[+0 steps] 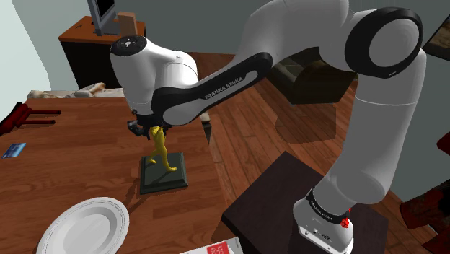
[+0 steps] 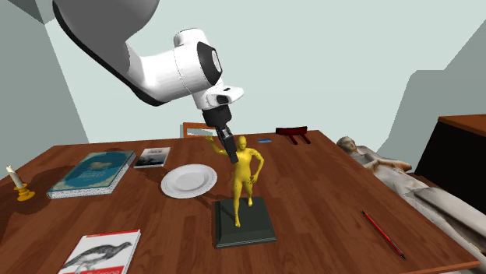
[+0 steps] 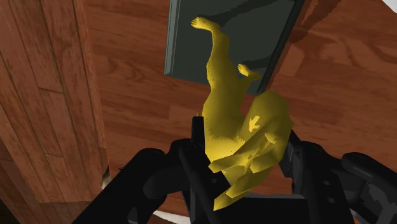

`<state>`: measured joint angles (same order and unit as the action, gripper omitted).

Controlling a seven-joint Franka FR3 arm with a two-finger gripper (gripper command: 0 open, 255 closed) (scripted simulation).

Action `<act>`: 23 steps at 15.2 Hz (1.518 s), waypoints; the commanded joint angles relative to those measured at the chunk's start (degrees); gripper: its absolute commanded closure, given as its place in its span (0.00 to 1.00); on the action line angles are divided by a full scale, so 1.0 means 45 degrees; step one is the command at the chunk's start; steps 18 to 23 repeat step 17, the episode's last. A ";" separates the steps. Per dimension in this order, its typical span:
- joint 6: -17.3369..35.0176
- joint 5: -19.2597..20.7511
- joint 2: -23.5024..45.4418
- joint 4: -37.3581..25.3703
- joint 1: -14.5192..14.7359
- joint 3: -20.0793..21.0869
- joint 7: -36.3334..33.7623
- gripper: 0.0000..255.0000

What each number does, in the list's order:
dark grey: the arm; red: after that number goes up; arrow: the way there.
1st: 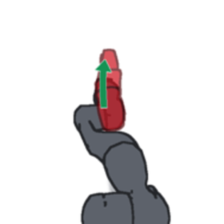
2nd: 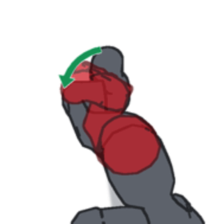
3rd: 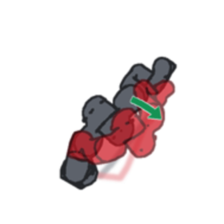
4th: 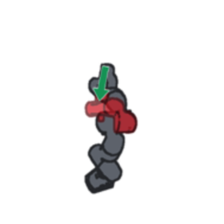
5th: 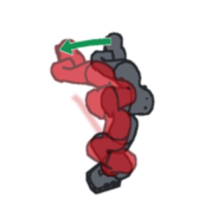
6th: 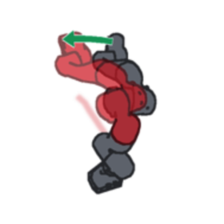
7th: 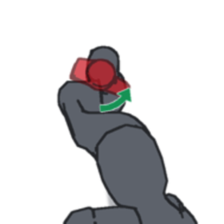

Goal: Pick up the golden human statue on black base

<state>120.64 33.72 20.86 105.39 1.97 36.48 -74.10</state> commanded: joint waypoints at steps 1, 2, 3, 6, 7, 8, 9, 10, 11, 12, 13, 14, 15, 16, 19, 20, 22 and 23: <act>-0.0099 -0.0086 -0.0084 -0.0045 -0.0024 0.0037 0.0073 1.00; -0.0216 -0.0172 -0.0166 -0.0111 -0.0046 0.0072 0.0155 1.00; -0.0333 -0.0257 -0.0247 -0.0179 -0.0067 0.0107 0.0237 1.00; -0.0692 -0.0502 -0.0476 -0.0402 -0.0123 0.0203 0.0477 1.00; -0.0815 -0.0580 -0.0548 -0.0483 -0.0139 0.0232 0.0555 1.00; -0.0939 -0.0655 -0.0618 -0.0566 -0.0153 0.0260 0.0632 1.00; -0.1064 -0.0729 -0.0685 -0.0653 -0.0167 0.0286 0.0708 1.00; -0.1191 -0.0800 -0.0750 -0.0743 -0.0179 0.0312 0.0782 1.00; -0.1319 -0.0869 -0.0812 -0.0837 -0.0190 0.0336 0.0856 1.00; -0.1449 -0.0936 -0.0872 -0.0933 -0.0199 0.0359 0.0929 1.00; -0.1580 -0.1000 -0.0930 -0.1033 -0.0208 0.0381 0.1000 1.00; -0.1713 -0.1062 -0.0984 -0.1136 -0.0214 0.0401 0.1071 1.00; -0.1847 -0.1122 -0.1036 -0.1243 -0.0220 0.0421 0.1140 1.00; -0.1867 -0.1132 -0.1046 -0.1257 -0.0221 0.0424 0.1151 1.00; -0.1867 -0.1131 -0.1045 -0.1259 -0.0221 0.0424 0.1151 1.00; -0.1867 -0.1131 -0.1045 -0.1259 -0.0221 0.0424 0.1151 1.00; -0.1867 -0.1131 -0.1045 -0.1259 -0.0221 0.0424 0.1151 1.00; -0.1867 -0.1131 -0.1045 -0.1259 -0.0221 0.0424 0.1151 1.00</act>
